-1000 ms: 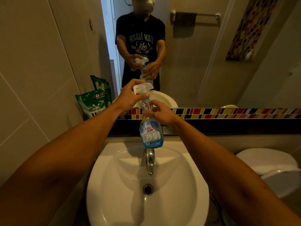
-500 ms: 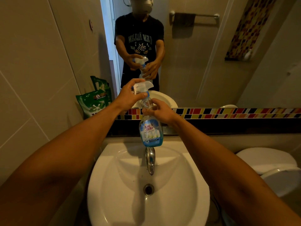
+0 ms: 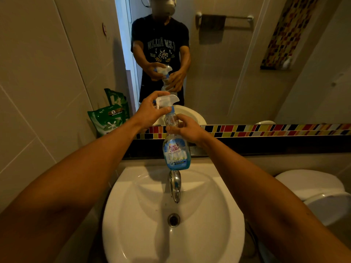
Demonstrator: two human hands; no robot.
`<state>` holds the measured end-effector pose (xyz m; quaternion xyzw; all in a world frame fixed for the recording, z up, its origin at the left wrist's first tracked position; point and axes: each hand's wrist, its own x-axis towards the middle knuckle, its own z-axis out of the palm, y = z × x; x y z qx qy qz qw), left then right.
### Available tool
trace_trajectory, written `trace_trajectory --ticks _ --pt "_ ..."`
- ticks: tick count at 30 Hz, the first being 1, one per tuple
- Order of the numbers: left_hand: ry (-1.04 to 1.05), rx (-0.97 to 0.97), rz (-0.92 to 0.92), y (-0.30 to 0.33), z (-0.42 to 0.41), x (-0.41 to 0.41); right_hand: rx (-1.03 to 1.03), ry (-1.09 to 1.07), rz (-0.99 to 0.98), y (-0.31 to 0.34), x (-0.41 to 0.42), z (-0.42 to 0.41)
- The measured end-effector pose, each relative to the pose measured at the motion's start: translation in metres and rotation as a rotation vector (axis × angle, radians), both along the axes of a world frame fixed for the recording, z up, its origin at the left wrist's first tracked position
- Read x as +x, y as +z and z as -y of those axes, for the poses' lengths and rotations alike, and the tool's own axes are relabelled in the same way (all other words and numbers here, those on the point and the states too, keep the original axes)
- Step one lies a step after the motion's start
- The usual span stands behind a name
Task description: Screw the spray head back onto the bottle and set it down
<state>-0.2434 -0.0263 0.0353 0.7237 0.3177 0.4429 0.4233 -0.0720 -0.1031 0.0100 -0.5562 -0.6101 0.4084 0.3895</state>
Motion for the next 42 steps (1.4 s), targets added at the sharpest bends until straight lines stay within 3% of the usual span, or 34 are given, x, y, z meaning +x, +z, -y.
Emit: trace_trajectory --ticks 18,42 --pt "0.003 0.005 -0.024 -0.0022 0.0 -0.0001 -0.007 0.015 -0.01 -0.0032 0.0006 -0.0038" --pt "0.022 0.006 0.083 -0.0039 0.0024 0.0067 0.004 0.024 -0.008 -0.0003 0.001 -0.0041"
